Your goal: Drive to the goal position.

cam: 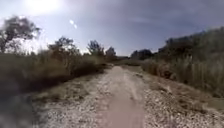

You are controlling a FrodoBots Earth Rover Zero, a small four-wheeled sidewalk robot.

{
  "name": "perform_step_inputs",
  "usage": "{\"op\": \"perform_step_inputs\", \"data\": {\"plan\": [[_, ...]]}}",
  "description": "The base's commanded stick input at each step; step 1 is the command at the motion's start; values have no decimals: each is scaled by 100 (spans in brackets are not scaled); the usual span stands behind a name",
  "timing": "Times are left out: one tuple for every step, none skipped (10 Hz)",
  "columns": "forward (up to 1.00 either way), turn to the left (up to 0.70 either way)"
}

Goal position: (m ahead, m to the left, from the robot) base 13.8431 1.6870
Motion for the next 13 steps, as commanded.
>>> {"op": "perform_step_inputs", "data": {"plan": [[85, 0], [85, 0], [85, 0], [85, 0], [85, 0], [85, 0], [85, 0], [85, 0], [85, 0], [85, 0], [85, 0], [85, 0], [85, 0]]}}
